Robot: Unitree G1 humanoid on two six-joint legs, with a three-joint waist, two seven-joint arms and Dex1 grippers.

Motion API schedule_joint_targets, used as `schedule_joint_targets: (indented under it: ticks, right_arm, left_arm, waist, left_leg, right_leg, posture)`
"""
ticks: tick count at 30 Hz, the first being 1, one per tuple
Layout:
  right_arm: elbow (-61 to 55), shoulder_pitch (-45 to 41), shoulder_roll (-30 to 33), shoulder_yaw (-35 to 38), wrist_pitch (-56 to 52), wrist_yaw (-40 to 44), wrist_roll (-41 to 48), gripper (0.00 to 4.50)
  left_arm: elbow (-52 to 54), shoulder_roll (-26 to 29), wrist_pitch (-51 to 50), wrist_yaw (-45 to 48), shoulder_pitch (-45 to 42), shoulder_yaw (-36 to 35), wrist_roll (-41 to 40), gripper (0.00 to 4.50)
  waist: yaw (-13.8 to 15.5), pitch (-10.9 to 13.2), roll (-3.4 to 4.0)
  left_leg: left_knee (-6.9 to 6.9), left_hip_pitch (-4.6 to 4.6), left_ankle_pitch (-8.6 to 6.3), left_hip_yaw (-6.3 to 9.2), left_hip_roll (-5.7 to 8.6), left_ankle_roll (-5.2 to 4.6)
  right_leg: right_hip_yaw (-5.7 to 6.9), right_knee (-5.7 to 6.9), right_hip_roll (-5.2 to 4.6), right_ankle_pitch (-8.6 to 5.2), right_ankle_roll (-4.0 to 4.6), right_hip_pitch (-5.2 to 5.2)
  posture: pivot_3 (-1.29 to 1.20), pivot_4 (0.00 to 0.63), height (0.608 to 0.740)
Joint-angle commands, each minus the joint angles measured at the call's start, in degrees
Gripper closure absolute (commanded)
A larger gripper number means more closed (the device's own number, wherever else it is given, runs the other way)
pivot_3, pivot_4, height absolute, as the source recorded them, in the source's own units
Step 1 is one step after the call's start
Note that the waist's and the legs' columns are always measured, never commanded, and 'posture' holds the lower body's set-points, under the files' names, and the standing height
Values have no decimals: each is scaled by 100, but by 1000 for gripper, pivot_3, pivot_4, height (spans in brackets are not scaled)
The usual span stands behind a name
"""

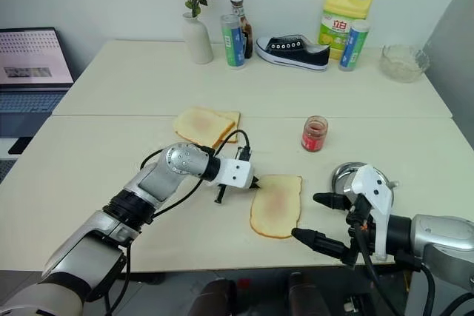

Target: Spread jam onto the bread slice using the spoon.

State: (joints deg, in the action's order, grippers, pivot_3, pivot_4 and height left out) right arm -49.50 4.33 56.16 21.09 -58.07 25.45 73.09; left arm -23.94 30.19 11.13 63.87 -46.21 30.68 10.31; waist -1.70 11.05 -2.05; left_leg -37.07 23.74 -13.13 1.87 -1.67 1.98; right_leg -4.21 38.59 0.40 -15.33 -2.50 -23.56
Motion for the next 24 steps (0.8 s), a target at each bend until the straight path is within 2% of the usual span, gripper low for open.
schedule_joint_targets:
  ticks: [1, 8, 11, 18, 23, 24]
  right_arm:
    - [-26, -96, 72, -33, 191, 21, -36, 0]
    - [59, -160, 85, -187, 280, 57, -149, 0]
    - [88, -162, 104, -192, 298, 111, -220, 0]
    - [104, 51, 103, -35, 323, 134, -299, 0]
    - [257, 256, 124, 263, 359, 105, -462, 0]
    - [336, 314, 105, 382, 367, 93, -526, 0]
  left_arm:
    - [-318, -18, 248, -330, -182, -106, 347, 4489]
    - [-390, -70, 215, -346, -136, -250, 248, 4489]
    - [-306, -97, 70, -237, -92, -269, 201, 3845]
    - [-66, 16, -247, -57, -35, -510, 97, 1641]
    - [534, 432, -533, 46, 201, -771, 48, 69]
    - [694, 543, -602, 20, 253, -873, 35, 29]
  waist:
    - [-1, 0, 0]
    - [-1, -1, 1]
    - [0, -1, 1]
    - [-3, -1, 2]
    - [-15, -1, 2]
    - [-13, -1, 2]
  left_leg:
    - [-1, 0, 0, 0, 1, 0]
    - [-2, -3, 1, 3, 0, 0]
    - [-2, -3, 1, 5, 0, 0]
    - [-1, -3, 1, 10, 0, 0]
    - [0, -5, 1, 10, -2, 0]
    - [-1, -6, 1, 10, -2, 0]
  right_leg:
    - [0, 1, 0, 0, 0, 1]
    - [3, 5, 0, 0, 0, 4]
    - [5, 6, 0, 0, 0, 4]
    - [9, 7, 0, 0, 0, 5]
    - [8, 11, 0, 0, 0, 5]
    - [8, 14, 0, 0, 1, 5]
  posture:
    - [0, 150, 740]
    - [0, 150, 740]
    - [0, 150, 740]
    - [0, 150, 740]
    - [0, 150, 740]
    - [0, 150, 740]
